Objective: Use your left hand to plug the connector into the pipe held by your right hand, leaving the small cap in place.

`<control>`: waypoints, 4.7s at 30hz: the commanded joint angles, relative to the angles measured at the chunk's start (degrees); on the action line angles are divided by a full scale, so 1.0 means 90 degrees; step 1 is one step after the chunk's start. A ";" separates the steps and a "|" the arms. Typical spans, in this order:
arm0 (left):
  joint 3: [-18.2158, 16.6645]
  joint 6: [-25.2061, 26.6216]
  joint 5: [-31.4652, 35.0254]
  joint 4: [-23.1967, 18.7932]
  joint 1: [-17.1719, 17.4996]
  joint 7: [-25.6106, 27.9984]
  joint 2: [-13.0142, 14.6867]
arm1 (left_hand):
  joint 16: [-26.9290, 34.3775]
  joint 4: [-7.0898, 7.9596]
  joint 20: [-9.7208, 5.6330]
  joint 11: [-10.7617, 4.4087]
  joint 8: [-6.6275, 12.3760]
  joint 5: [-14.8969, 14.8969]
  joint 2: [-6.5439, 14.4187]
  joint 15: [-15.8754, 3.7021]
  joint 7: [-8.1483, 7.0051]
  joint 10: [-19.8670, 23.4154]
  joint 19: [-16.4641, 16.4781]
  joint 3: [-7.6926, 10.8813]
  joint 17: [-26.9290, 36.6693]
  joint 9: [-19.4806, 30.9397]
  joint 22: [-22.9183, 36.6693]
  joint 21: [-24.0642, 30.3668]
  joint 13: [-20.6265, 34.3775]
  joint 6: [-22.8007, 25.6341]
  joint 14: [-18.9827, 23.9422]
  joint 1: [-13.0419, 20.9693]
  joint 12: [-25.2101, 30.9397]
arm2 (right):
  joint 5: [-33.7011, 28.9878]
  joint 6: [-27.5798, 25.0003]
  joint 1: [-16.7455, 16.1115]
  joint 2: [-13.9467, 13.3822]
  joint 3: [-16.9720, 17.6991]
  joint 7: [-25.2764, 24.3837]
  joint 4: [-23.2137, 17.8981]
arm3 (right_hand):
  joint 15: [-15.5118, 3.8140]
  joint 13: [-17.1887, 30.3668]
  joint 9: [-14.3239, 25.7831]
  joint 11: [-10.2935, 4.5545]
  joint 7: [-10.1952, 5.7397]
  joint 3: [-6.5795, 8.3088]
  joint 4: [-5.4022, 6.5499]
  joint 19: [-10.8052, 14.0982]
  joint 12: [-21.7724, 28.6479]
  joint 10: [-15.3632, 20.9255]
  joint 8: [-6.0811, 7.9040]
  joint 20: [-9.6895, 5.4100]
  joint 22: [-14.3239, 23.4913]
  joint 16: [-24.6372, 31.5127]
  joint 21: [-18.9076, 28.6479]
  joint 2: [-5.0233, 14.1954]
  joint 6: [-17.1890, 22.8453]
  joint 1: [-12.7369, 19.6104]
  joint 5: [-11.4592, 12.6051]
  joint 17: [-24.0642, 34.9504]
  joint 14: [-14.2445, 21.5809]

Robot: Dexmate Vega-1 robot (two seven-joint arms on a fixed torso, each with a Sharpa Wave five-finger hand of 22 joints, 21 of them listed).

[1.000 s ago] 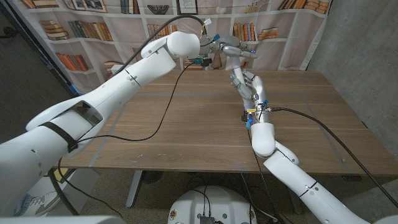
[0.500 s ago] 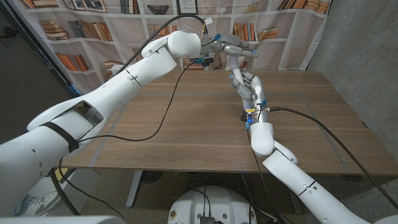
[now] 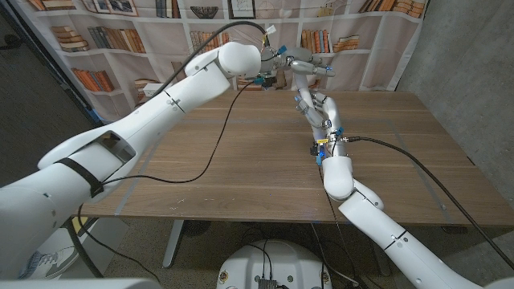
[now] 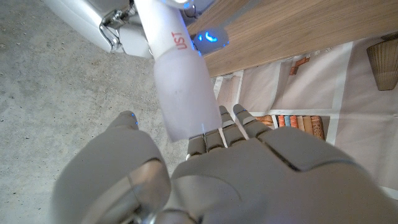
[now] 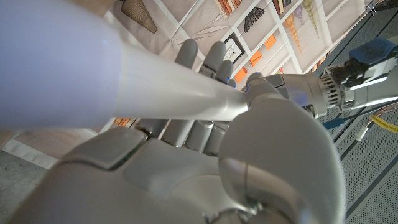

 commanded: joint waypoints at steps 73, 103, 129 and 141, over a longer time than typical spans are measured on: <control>-0.0615 -0.0011 -0.0788 -0.0353 0.0135 0.0332 0.0123 | 0.0039 -0.0054 0.0178 -0.0051 0.0052 0.0069 0.0057 -0.0029 -0.0042 0.0049 -0.0019 -0.0087 0.0010 -0.0027 0.0020 -0.0075 -0.0017 0.0136 0.0011 -0.0057 0.0048 | -0.0515 -0.0055 -0.0031 0.0050 0.0007 -0.0174 -0.0209 | -0.0097 0.0032 0.0237 0.0053 -0.0338 0.0478 0.0292 0.0164 0.0029 0.0028 0.0069 -0.0937 -0.0062 -0.0018 0.0084 0.0165 0.0285 0.0145 0.0049 -0.0049 0.0199; -0.2262 -0.1000 -0.2634 -0.0482 0.1852 0.0795 0.1551 | 0.0063 -0.0077 0.0213 -0.0035 0.0061 0.0073 0.0059 -0.0010 -0.0043 0.0115 -0.0033 -0.0116 0.0009 -0.0029 0.0020 -0.0082 -0.0021 0.0147 0.0066 -0.0064 0.0078 | -0.0270 -0.1094 -0.0063 -0.0178 0.0012 -0.0001 -0.0346 | -0.0094 0.0033 0.0220 0.0039 -0.0353 0.0470 0.0312 0.0112 0.0048 0.0081 0.0059 -0.0942 -0.0060 -0.0047 0.0085 0.0133 0.0330 0.0088 0.0023 -0.0061 0.0172; -0.3227 -0.1618 -0.4907 0.0253 0.3884 0.0870 0.1966 | 0.0116 -0.0099 0.0242 -0.0021 0.0069 0.0069 0.0058 0.0047 -0.0026 0.0248 0.0045 -0.0149 0.0006 -0.0033 0.0020 -0.0056 -0.0026 0.0175 0.0266 -0.0069 0.0116 | -0.0179 -0.0772 -0.0093 -0.0383 0.0199 -0.0159 -0.0342 | -0.0093 0.0036 0.0218 -0.0004 -0.0391 0.0473 0.0315 0.0059 0.0044 0.0080 0.0047 -0.0943 -0.0064 -0.0063 0.0078 0.0124 0.0328 0.0057 0.0017 -0.0047 0.0129; -0.3356 -0.1501 -0.5161 0.0057 0.4399 0.1331 0.2033 | 0.0130 -0.0100 0.0280 0.0060 0.0067 0.0060 0.0052 0.0095 -0.0026 0.0325 0.0094 -0.0176 0.0008 -0.0034 0.0022 -0.0041 -0.0029 0.0175 0.0349 -0.0092 0.0134 | -0.0036 -0.0539 -0.0018 -0.0458 0.0301 -0.0029 -0.0203 | -0.0081 0.0039 0.0218 -0.0057 -0.0444 0.0462 0.0338 -0.0079 0.0054 0.0117 0.0063 -0.0949 -0.0088 -0.0201 0.0007 0.0090 0.0398 -0.0005 0.0010 -0.0130 -0.0090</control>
